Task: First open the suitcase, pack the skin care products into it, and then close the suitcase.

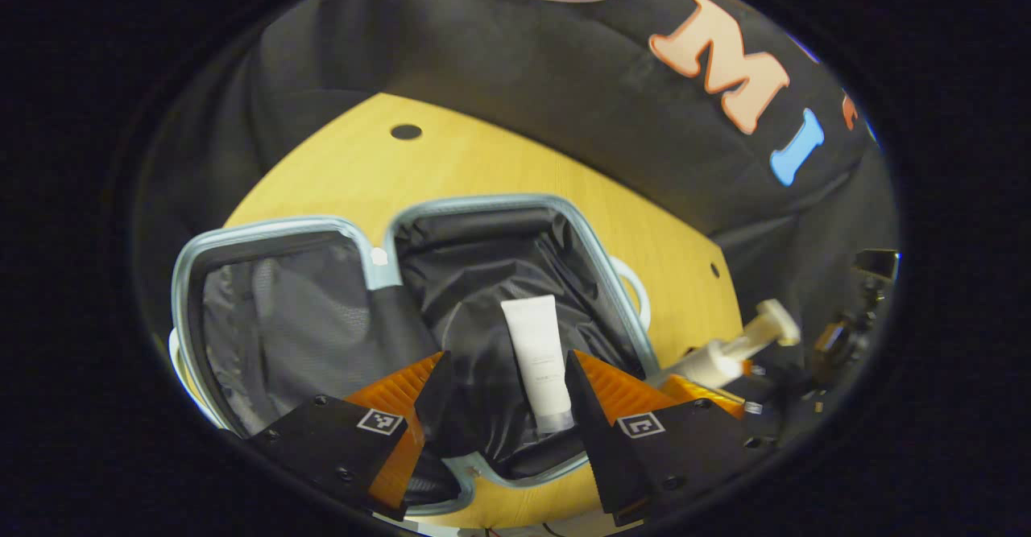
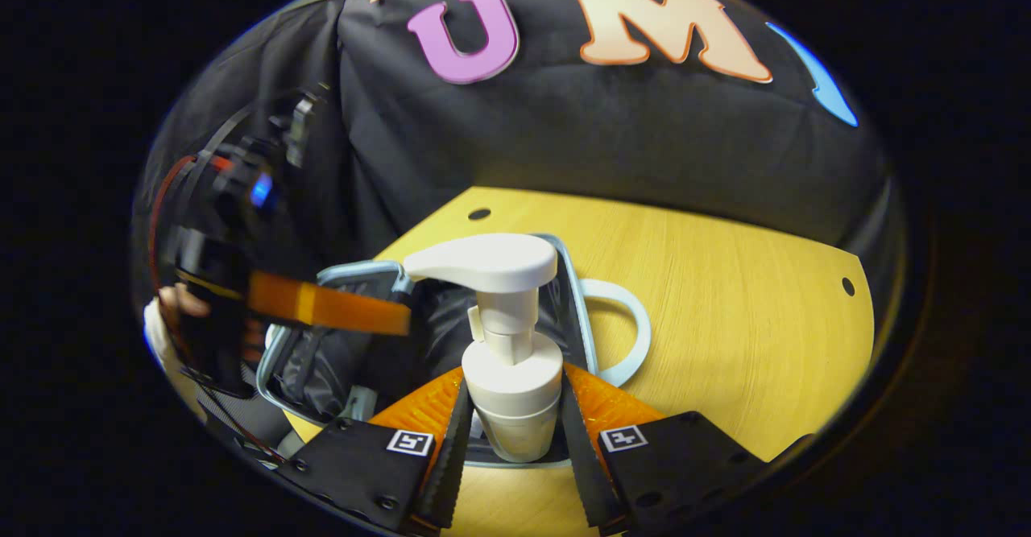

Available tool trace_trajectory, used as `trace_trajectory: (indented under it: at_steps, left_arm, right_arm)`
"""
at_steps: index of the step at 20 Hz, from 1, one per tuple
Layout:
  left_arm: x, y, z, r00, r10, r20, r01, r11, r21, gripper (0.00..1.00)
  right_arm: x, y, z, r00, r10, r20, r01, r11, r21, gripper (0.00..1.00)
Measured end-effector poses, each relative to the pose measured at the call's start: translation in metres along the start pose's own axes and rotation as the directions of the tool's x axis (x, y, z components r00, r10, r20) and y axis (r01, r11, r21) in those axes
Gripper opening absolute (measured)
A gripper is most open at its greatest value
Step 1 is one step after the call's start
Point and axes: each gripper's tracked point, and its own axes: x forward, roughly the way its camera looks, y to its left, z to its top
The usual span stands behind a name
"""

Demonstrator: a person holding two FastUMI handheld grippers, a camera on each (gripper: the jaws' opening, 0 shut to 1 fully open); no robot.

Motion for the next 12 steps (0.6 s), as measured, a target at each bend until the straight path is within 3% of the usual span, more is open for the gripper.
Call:
trace_trajectory:
  at_steps: [4,6,7,8,12]
  left_arm:
    - [-0.066,0.052,0.018,0.985,0.091,0.146,-0.082,0.994,-0.068,0.92]
    - [-0.104,0.082,0.016,0.966,0.154,0.207,-0.132,0.985,-0.113,0.94]
    - [-0.121,0.097,0.012,0.958,0.184,0.218,-0.154,0.977,-0.147,0.9]
    - [-0.135,0.114,0.007,0.951,0.212,0.226,-0.171,0.968,-0.185,0.95]
    - [-0.168,0.186,-0.014,0.916,0.336,0.219,-0.258,0.912,-0.319,0.95]
  right_arm:
    - [0.025,0.002,-0.017,0.992,-0.045,-0.119,0.043,0.999,-0.022,0.58]
    - [0.036,0.0,-0.016,0.991,-0.05,-0.127,0.05,0.999,-0.009,0.58]
    - [0.041,-0.003,-0.017,0.988,-0.058,-0.141,0.058,0.998,-0.011,0.58]
    - [0.048,-0.004,-0.016,0.987,-0.068,-0.143,0.068,0.998,-0.01,0.59]
    - [0.059,-0.003,-0.021,0.984,-0.082,-0.159,0.083,0.997,-0.003,0.63]
